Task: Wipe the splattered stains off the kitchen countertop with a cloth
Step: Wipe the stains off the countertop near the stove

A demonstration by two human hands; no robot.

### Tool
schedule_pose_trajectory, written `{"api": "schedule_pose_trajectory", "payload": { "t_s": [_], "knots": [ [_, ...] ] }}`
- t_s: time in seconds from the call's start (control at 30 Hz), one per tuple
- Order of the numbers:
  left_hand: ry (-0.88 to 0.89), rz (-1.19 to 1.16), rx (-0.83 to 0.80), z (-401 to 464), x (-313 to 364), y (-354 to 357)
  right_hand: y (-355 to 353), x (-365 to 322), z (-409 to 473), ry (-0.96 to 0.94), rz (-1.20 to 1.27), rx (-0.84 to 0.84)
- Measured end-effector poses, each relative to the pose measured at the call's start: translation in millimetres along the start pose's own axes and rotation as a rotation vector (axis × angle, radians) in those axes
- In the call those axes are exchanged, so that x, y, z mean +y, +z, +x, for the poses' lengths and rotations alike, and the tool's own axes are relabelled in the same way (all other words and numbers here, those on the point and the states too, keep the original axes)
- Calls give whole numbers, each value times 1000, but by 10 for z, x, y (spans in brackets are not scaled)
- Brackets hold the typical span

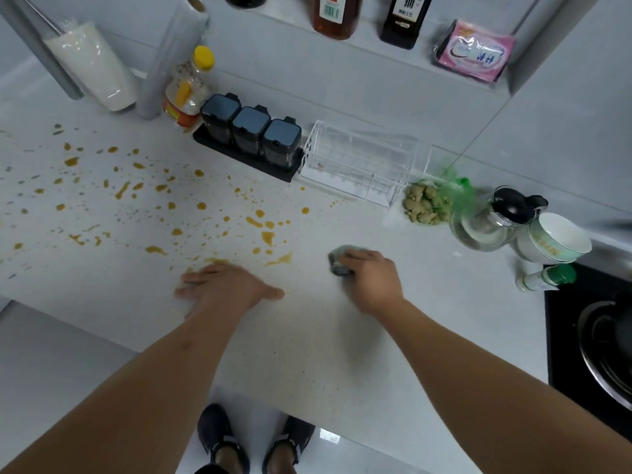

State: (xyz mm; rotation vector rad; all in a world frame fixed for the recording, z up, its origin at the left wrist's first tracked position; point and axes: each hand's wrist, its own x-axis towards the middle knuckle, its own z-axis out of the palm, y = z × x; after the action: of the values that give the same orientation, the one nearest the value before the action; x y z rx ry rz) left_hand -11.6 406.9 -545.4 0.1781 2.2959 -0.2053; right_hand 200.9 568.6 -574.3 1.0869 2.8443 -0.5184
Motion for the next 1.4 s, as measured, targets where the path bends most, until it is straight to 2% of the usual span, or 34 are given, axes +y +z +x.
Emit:
{"api": "schedule_pose_trajectory", "payload": {
  "t_s": [0.17, 0.27, 0.33, 0.43, 0.5, 0.57, 0.7, 0.83, 0.93, 1.03, 1.2, 1.3, 1.4],
  "knots": [
    [17, 3, 1, -18, 2, -25, -255, 170, 215, 357, 120, 85],
    [12, -1, -10, -29, 15, -27, -326, 105, 305, 323, 269, 164],
    [4, -18, -18, -38, 15, -24, -350, 101, 329, 315, 202, 184],
    [3, -20, -18, -33, 8, -31, -342, 120, 315, 355, -16, 79],
    [4, -15, -21, -15, 14, -26, -283, 64, 261, 403, 6, 8],
    [-1, -22, -19, 0, 18, -17, -203, -79, 233, 418, 96, 14],
    [8, -34, 4, 27, -7, 24, -56, -590, 343, 274, 137, -21],
    [-16, -19, 23, 70, 7, 68, 68, -1194, 427, 98, -79, -40],
    [-17, -16, 20, 105, 18, 80, 199, -1179, 342, -49, -110, -63],
    [-3, -4, 16, 117, -6, 74, 100, -717, 249, 48, 88, -89],
    [-17, -30, -12, 99, 1, 41, -233, 193, 277, 359, -65, -26],
    [-18, -40, -20, 70, 29, 11, -205, 105, 348, 486, -64, -67],
    [-25, -47, -15, 65, 24, 16, -48, -411, 385, 425, 51, -122]
  ]
}}
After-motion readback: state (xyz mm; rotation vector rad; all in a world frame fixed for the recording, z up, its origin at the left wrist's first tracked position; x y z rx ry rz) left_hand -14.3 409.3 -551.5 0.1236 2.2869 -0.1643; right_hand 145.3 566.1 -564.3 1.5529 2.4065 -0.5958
